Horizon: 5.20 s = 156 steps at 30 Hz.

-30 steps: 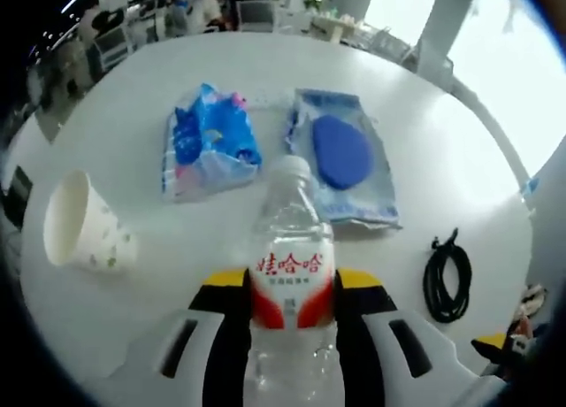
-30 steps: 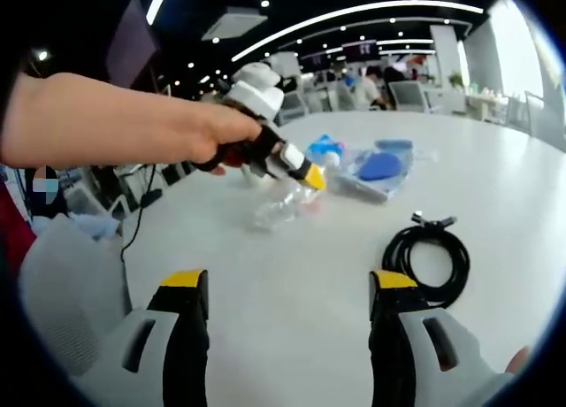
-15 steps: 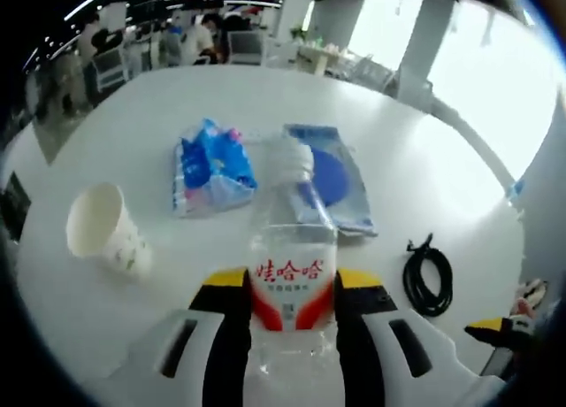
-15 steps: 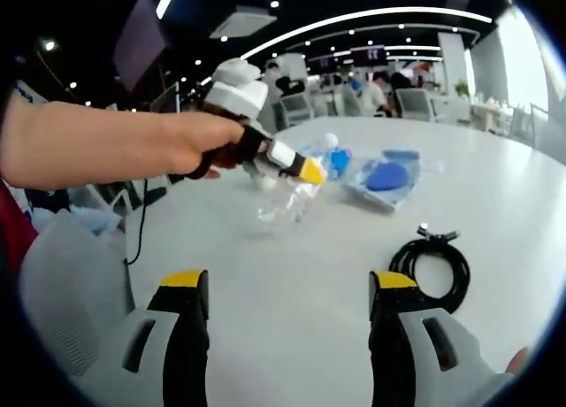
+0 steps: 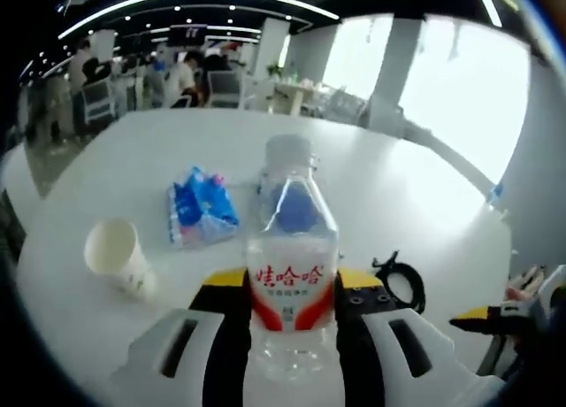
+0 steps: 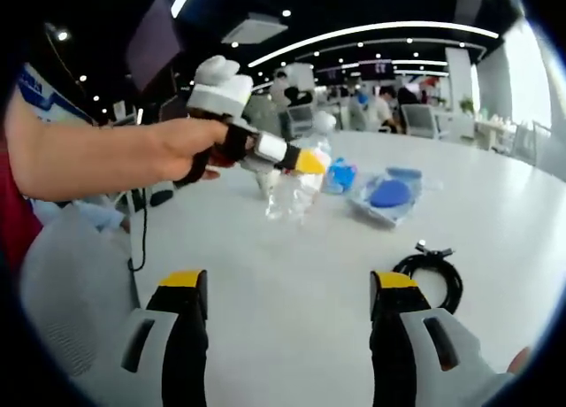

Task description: Arrange the tabletop items into an orderly group along one side of the table until the central work area is clear of visible clutter.

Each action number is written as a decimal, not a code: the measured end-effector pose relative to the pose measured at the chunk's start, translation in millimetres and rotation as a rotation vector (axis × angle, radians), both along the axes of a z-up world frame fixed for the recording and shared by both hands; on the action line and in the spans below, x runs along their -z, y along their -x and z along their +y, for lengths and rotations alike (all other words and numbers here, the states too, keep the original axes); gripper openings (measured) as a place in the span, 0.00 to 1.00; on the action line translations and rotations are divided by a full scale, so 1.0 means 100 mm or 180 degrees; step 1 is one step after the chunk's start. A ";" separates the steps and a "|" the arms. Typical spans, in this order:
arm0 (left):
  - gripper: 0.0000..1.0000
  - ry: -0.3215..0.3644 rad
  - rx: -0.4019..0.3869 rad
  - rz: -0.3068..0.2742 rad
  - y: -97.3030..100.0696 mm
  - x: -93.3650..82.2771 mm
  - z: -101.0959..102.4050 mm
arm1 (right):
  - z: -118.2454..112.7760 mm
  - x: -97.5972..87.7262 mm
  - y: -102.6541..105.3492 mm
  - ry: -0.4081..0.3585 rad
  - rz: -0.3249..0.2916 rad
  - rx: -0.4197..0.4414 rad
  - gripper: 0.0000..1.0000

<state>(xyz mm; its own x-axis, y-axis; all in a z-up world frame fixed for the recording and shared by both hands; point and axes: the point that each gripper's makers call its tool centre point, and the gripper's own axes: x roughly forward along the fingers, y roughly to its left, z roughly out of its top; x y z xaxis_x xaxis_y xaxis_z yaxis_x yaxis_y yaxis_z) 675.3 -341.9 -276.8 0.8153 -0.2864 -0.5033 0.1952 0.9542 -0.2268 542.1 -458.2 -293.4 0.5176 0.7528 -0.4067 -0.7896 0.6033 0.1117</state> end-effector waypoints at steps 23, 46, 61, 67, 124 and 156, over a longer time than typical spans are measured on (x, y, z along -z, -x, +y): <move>0.33 0.0029 0.0050 -0.0953 0.61 -0.85 0.24 | 0.28 -0.22 0.20 0.0039 -0.0134 -0.0033 0.78; 0.33 -0.0037 -0.0249 -0.1172 0.99 -0.96 1.30 | 1.05 -0.32 0.38 0.0019 -0.0157 -0.0203 0.78; 0.33 -0.0159 -0.0430 -0.1336 0.80 -0.93 2.06 | 1.46 -0.30 0.35 0.0104 -0.0142 -0.0266 0.77; 0.33 -0.0185 -0.0496 -0.1359 0.63 -0.84 2.28 | 1.48 -0.26 0.28 0.0159 -0.0113 -0.0225 0.77; 0.34 -0.0277 -0.0562 -0.1326 -0.33 0.25 2.62 | 1.34 0.01 0.06 0.0504 -0.0003 -0.0127 0.74; 0.36 -0.0477 -0.0567 -0.1377 -0.19 0.32 2.63 | 1.38 0.01 0.03 0.0445 0.0004 -0.0135 0.73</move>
<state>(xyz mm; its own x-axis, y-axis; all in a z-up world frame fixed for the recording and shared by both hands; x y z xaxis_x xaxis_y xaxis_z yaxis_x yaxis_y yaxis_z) 694.3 -78.5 -309.1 0.9884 -0.0739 -0.1326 0.0721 0.9972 -0.0185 539.1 -320.0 -294.7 0.4861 0.7099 -0.5096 -0.8146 0.5793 0.0299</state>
